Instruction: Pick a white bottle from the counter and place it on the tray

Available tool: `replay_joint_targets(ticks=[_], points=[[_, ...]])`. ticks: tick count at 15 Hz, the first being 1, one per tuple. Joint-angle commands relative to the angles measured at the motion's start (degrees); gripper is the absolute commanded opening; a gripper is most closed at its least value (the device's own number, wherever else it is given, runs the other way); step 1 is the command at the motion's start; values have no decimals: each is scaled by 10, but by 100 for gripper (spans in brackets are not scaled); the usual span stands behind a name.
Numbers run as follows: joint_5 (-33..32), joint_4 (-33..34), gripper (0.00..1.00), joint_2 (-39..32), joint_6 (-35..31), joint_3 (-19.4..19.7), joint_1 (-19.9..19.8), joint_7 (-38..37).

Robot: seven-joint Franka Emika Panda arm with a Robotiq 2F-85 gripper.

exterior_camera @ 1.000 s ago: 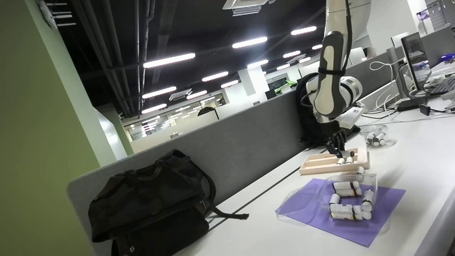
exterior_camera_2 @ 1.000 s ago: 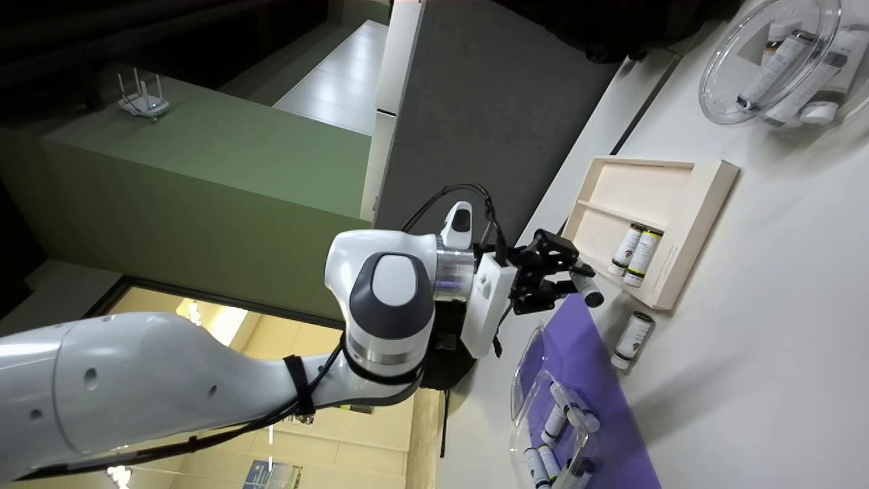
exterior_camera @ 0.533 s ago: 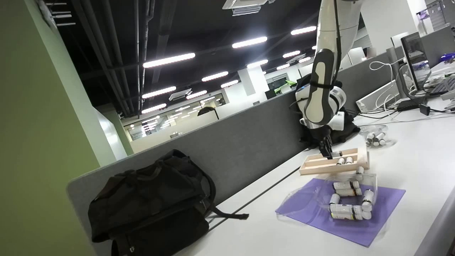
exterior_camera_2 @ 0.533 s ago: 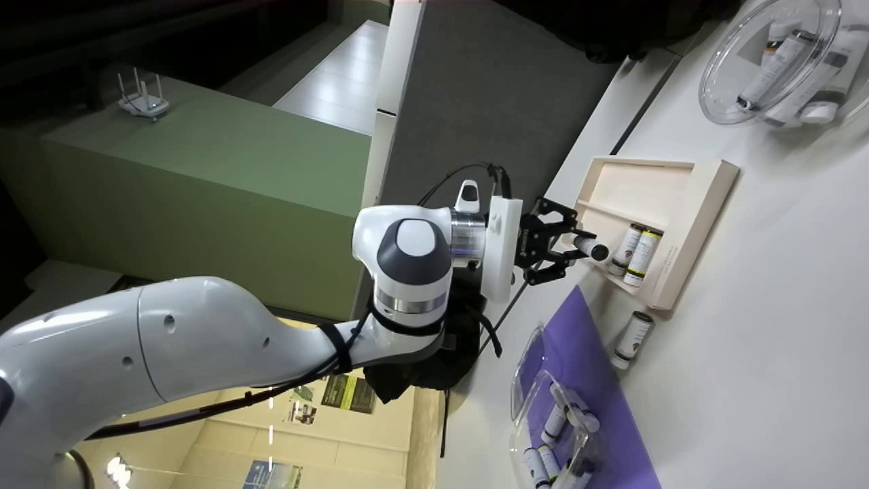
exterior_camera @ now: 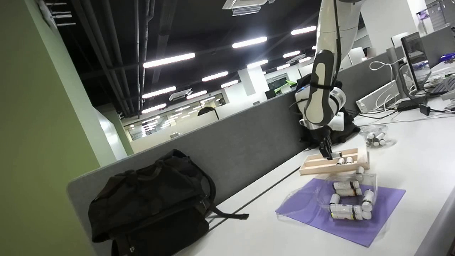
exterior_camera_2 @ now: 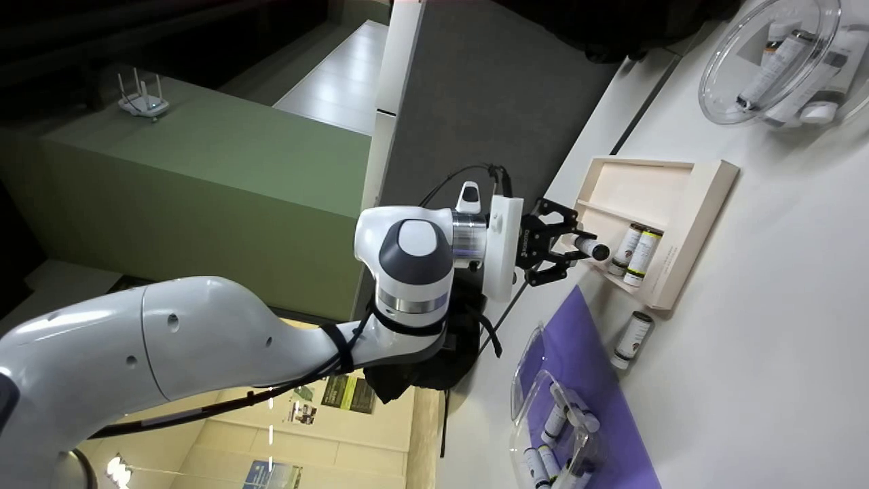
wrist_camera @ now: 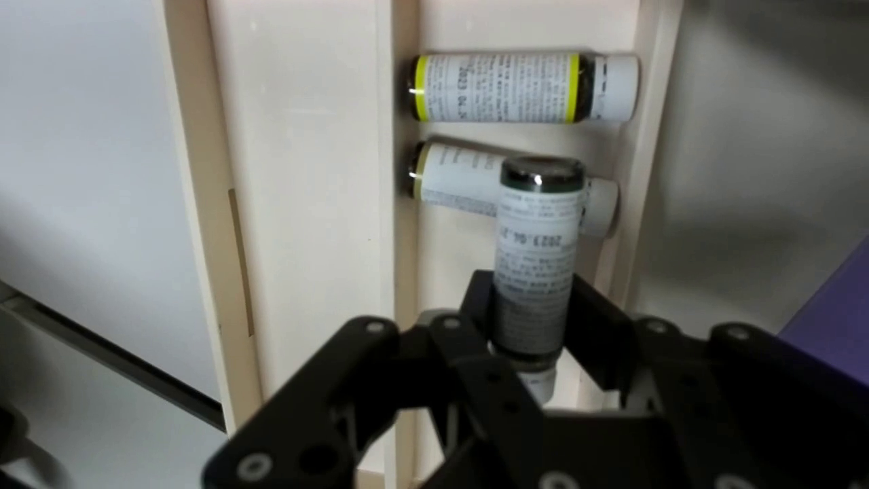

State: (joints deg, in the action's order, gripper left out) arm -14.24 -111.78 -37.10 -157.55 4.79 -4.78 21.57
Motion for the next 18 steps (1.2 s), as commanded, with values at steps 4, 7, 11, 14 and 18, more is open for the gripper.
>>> replay_joint_targets(ticks=[4, 7, 11, 14, 18], points=[[-88, 23, 13, 6, 2, -13, -9, 106], [-112, 61, 13, -18, 11, -27, -27, 193], [-87, 142, 13, -66, 56, -72, -70, 368], [-72, 215, 13, -105, 114, -92, -85, 498], [-62, 292, 13, -143, 186, -91, -79, 655]])
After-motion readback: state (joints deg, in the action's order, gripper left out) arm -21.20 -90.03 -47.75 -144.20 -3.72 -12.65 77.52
